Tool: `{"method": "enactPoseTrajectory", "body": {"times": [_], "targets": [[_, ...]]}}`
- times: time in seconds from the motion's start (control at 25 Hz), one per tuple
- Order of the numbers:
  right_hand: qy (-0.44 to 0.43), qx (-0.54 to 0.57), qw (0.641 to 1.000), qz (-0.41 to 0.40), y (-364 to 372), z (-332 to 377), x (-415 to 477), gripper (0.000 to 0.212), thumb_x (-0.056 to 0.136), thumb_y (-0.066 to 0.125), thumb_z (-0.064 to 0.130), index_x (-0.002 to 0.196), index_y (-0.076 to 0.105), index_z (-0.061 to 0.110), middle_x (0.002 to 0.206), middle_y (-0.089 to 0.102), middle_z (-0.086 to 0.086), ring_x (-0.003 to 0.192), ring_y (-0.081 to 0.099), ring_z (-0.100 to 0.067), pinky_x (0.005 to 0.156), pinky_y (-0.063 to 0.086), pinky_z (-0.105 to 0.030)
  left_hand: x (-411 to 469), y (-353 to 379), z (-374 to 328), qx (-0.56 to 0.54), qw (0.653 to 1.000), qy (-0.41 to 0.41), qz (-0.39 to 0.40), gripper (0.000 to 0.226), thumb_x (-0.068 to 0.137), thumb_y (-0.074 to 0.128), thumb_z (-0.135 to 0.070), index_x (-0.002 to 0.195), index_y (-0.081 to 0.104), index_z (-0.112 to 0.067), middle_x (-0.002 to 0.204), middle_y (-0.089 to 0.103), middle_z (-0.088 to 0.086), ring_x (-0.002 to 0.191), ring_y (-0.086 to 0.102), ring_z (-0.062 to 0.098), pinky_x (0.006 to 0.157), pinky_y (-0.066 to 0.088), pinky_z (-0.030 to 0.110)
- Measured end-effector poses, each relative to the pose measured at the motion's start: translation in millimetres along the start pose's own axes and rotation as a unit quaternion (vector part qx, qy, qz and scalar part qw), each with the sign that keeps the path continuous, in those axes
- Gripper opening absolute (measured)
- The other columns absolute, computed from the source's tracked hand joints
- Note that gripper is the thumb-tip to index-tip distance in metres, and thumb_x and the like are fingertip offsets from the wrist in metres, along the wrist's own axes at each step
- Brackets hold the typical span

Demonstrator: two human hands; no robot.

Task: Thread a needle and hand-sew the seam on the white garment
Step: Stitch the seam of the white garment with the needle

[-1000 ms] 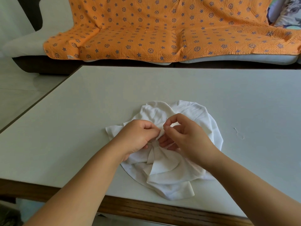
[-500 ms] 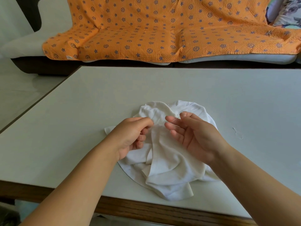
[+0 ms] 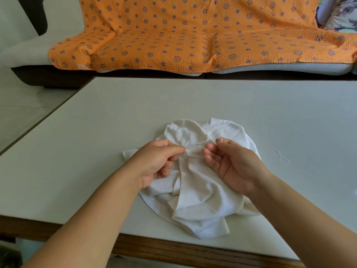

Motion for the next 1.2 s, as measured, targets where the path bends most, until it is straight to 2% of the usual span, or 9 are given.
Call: {"method": "enactPoseTrajectory", "body": {"times": [0.08, 0.24, 0.36, 0.48, 0.56, 0.8, 1.0, 1.12, 1.2], "targets": [[0.001, 0.005, 1.0, -0.005, -2, 0, 1, 0.023, 0.1, 0.045, 0.003, 0.08, 0.054, 0.01, 0.072, 0.066, -0.01, 0.064, 0.07, -0.02, 0.058, 0.059, -0.027, 2, -1, 1, 0.006, 1.0, -0.004, 0.009, 0.023, 0.086, 0.071, -0.016, 0.071, 0.055, -0.021, 0.061, 0.047, -0.006, 0.048, 0.035, 0.007, 0.04, 0.032, 0.018], [0.004, 0.005, 1.0, -0.011, -3, -1, 2, 0.022, 0.1, 0.044, 0.002, 0.081, 0.054, 0.01, 0.072, 0.066, -0.01, 0.065, 0.07, -0.02, 0.058, 0.059, -0.026, 7, 1, 5, 0.081, 0.996, 0.032, -0.032, 0.027, 0.08, 0.079, -0.018, 0.072, 0.053, -0.02, 0.051, 0.044, -0.009, 0.047, 0.038, 0.007, 0.044, 0.037, 0.021], [-0.007, 0.005, 1.0, -0.013, -4, 3, 1, 0.023, 0.1, 0.044, 0.002, 0.081, 0.053, 0.011, 0.071, 0.065, -0.01, 0.063, 0.069, -0.019, 0.058, 0.059, -0.026, 9, 1, 6, 0.092, 0.994, 0.044, -0.04, 0.016, 0.079, 0.08, -0.018, 0.083, 0.065, -0.014, 0.048, 0.049, -0.012, 0.045, 0.042, 0.006, 0.048, 0.042, 0.022], [-0.012, 0.005, 1.0, -0.005, -3, 5, 1, 0.023, 0.1, 0.044, 0.003, 0.081, 0.053, 0.011, 0.07, 0.065, -0.01, 0.062, 0.069, -0.019, 0.059, 0.059, -0.025, 10, 0, 5, 0.084, 0.996, 0.022, -0.013, 0.019, 0.08, 0.078, -0.015, 0.098, 0.073, -0.012, 0.049, 0.053, -0.012, 0.045, 0.042, 0.006, 0.05, 0.042, 0.022], [-0.016, 0.005, 1.0, -0.004, -3, 6, 1, 0.022, 0.1, 0.044, 0.003, 0.082, 0.053, 0.011, 0.07, 0.066, -0.009, 0.063, 0.069, -0.019, 0.058, 0.059, -0.025, 9, 0, 4, 0.076, 0.997, 0.01, 0.006, 0.022, 0.081, 0.077, -0.012, 0.102, 0.074, -0.009, 0.05, 0.053, -0.011, 0.044, 0.041, 0.005, 0.048, 0.041, 0.021], [-0.017, 0.007, 1.0, -0.005, -5, 8, 0, 0.023, 0.1, 0.043, 0.003, 0.081, 0.053, 0.011, 0.071, 0.066, -0.01, 0.064, 0.069, -0.019, 0.058, 0.058, -0.025, 5, -1, 1, 0.079, 0.996, -0.004, 0.036, 0.023, 0.079, 0.078, -0.013, 0.101, 0.075, -0.008, 0.059, 0.056, -0.009, 0.045, 0.038, 0.003, 0.044, 0.038, 0.018], [-0.021, 0.002, 1.0, -0.008, -4, 8, 0, 0.022, 0.1, 0.044, 0.003, 0.081, 0.053, 0.011, 0.072, 0.066, -0.009, 0.064, 0.069, -0.018, 0.058, 0.058, -0.025, 4, 0, 1, 0.117, 0.993, 0.005, 0.03, 0.015, 0.082, 0.075, -0.013, 0.096, 0.076, -0.008, 0.051, 0.053, -0.011, 0.046, 0.039, 0.004, 0.045, 0.037, 0.019], [-0.029, 0.003, 0.999, -0.015, -4, 10, 0, 0.021, 0.1, 0.045, 0.004, 0.082, 0.053, 0.011, 0.072, 0.065, -0.009, 0.064, 0.069, -0.018, 0.058, 0.058, -0.025, 5, 1, 2, 0.116, 0.993, 0.004, 0.027, 0.013, 0.081, 0.075, -0.015, 0.091, 0.076, -0.008, 0.068, 0.059, 0.0, 0.055, 0.044, 0.009, 0.047, 0.037, 0.019], [-0.034, 0.011, 0.999, -0.019, -6, 12, 1, 0.021, 0.1, 0.045, 0.005, 0.082, 0.053, 0.011, 0.071, 0.065, -0.009, 0.063, 0.069, -0.018, 0.058, 0.058, -0.024, 5, 2, 1, 0.105, 0.994, -0.003, 0.015, 0.01, 0.08, 0.076, -0.017, 0.088, 0.076, -0.011, 0.067, 0.057, 0.001, 0.053, 0.042, 0.01, 0.045, 0.037, 0.017]]}}
Point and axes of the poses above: each hand's wrist, its own x-axis towards the middle knuckle, its own y-axis out of the palm, z = x × y, the point moved 2 cm from there along x, towards the middle knuckle
